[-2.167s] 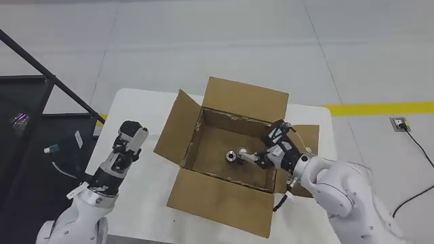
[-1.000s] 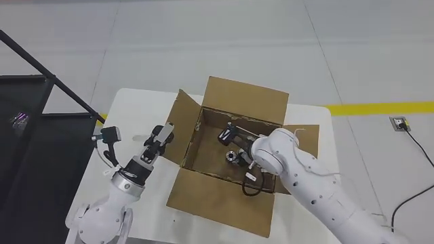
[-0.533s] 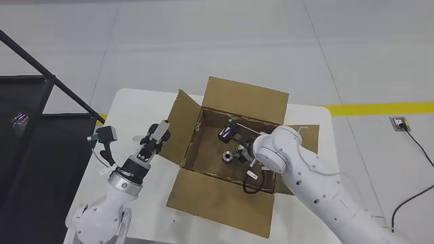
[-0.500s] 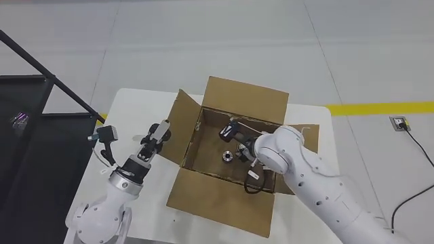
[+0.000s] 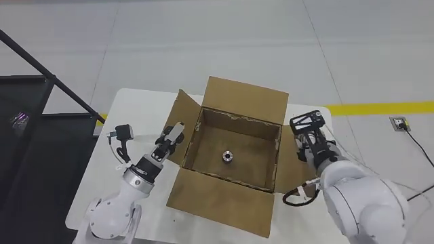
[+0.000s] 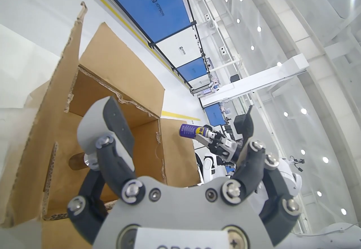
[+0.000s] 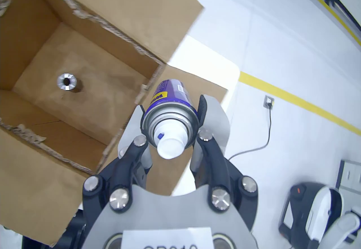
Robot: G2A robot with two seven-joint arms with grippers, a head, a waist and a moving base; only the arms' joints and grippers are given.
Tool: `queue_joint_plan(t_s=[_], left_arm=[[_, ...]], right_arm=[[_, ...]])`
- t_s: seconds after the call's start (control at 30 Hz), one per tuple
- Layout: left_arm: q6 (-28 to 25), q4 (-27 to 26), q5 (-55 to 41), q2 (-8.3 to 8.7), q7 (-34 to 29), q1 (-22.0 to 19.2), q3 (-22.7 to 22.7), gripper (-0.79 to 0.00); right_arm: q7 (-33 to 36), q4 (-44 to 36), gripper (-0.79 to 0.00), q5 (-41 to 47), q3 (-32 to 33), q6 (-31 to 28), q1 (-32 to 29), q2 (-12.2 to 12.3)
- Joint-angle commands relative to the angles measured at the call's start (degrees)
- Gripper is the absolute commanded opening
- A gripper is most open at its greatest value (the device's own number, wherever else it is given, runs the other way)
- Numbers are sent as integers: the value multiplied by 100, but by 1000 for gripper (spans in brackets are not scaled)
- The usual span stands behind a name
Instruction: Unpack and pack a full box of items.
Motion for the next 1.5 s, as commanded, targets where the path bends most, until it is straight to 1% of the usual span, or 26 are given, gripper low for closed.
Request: queue_joint_plan(t_s=[0.0,0.07,0.13,0.3,0.4,0.53,0.7,0.9,0.97,1.1,1.13,1.23,1.37,1.47], left_arm=[[-7,36,-15,3,-9,-27,22,0],[-13,66,-30,7,-20,-49,41,0],[-12,97,-39,10,-32,-74,55,0],[-6,171,-81,17,-39,-146,100,0],[-1,212,-97,23,-52,-170,112,0],[23,263,-102,33,-52,-205,113,0],[60,270,-77,44,-53,-231,129,0],[119,284,-35,53,-55,-284,182,0],[134,292,-27,56,-57,-295,203,0],[141,301,-24,62,-40,-299,224,0],[145,300,-24,64,-37,-299,228,0],[150,298,-29,68,-16,-295,235,0],[169,290,-36,75,0,-285,236,0],[160,280,-43,81,19,-274,232,0]], right_arm=[[-92,-23,-785,49,416,134,-221,11],[-180,94,-785,109,746,232,-411,20],[-210,331,-785,363,986,134,-483,25],[-199,1420,-785,988,1340,-218,-222,38],[-9,2271,-785,1070,1310,-492,103,51],[-175,3325,-785,1375,1238,-783,562,49],[-498,3928,-785,1586,1207,-1000,723,53],[-625,4203,-785,1623,1070,-1095,828,56],[-624,4242,-702,1640,1035,-1125,853,58],[-637,4310,-631,1703,990,-1175,882,65],[-639,4331,-570,1716,977,-1191,889,66],[-650,4394,-474,1777,947,-1234,914,71],[-665,4450,-406,1827,911,-1257,940,79],[-678,4466,-397,1853,894,-1275,945,87]])
